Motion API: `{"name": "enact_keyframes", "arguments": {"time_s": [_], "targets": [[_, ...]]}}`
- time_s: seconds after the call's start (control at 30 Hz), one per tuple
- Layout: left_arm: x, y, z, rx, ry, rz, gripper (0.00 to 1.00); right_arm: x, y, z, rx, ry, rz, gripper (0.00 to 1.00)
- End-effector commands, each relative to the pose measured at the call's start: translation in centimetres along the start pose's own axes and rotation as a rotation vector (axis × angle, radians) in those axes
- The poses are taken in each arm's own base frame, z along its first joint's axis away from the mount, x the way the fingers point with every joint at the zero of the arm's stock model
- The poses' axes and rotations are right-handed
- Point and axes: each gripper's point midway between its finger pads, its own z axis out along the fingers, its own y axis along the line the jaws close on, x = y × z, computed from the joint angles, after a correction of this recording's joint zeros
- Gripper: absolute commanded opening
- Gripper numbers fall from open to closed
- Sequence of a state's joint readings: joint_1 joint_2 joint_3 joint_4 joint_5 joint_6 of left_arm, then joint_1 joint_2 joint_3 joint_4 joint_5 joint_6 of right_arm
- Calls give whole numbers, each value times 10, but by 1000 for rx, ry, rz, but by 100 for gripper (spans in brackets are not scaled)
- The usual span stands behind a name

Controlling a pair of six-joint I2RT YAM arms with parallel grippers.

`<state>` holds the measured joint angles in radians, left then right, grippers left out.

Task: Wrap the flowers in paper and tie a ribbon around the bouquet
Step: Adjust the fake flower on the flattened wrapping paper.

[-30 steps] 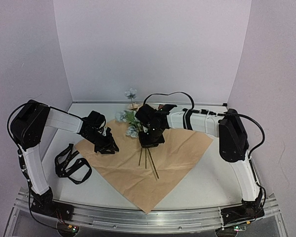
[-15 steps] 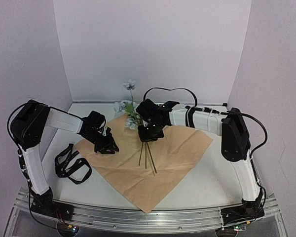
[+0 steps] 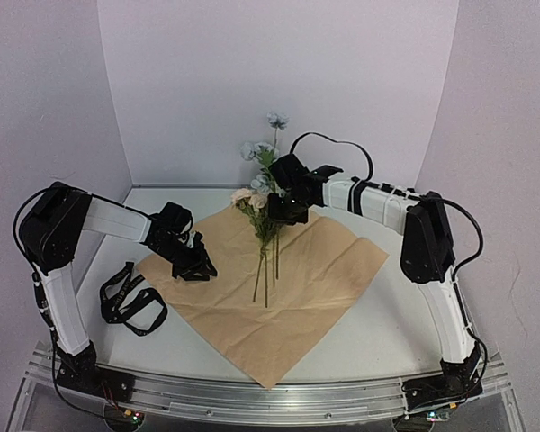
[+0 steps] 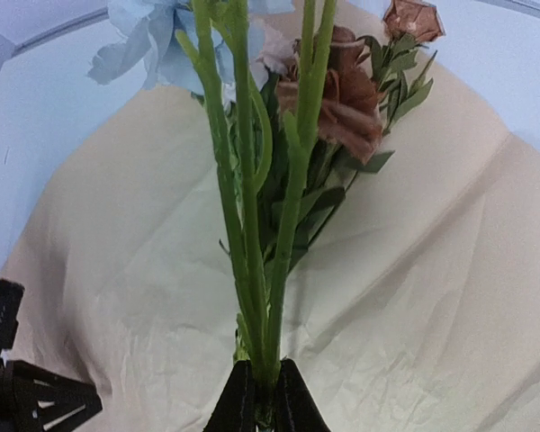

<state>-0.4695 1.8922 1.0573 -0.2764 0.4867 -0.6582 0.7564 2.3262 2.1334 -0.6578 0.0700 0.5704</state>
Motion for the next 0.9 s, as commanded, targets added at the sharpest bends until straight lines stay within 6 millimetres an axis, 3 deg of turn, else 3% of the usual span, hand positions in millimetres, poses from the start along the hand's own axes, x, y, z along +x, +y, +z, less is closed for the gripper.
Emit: {"name": "enact_keyframes", "arguments": {"time_s": [0.0,0.4,0.63,0.87], "targets": [[3,11,8,-25,19,-6,28,-7,6,26,-20,-18,18,0],[0,13,5,-34,19,-7,28,25,-8,70,-5,77,32,0],[-2,13,5,-34,15,-8,28,38,-18,66,21,110,53,5],[-4,12,6,-33,13,-5,28,49,-12,69,-3,148,64,4]]}}
